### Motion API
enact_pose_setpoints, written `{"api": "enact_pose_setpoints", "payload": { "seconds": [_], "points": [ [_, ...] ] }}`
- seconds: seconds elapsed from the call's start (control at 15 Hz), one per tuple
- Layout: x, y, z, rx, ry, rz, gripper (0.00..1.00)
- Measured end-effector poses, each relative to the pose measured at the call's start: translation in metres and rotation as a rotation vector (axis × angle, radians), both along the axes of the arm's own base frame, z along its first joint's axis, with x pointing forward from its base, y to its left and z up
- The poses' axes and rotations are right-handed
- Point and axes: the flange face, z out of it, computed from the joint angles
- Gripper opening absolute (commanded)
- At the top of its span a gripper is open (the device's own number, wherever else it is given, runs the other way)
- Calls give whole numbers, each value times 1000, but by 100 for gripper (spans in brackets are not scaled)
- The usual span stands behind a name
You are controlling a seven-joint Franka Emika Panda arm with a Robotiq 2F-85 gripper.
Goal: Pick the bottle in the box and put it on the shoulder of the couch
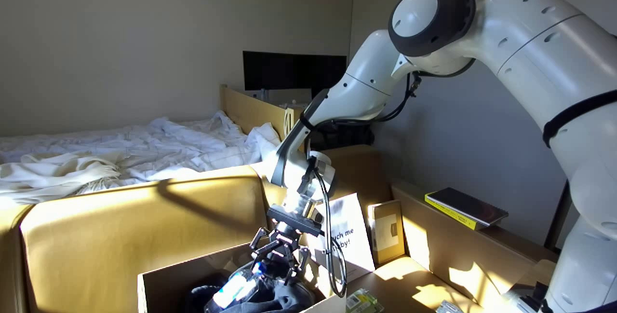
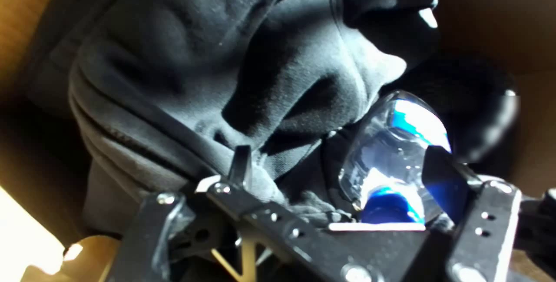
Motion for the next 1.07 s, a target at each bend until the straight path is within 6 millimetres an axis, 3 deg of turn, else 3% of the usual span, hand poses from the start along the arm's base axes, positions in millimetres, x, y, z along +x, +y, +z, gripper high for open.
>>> {"api": "enact_pose_setpoints", "payload": {
  "seconds": [0.2,0.6,1.07],
  "points": [
    [-5,2,-11,-28,15,27,100],
    [9,34,-10,-99,-116,-18,100],
    [17,35,-9,-195,-205,-62,100]
  ]
}}
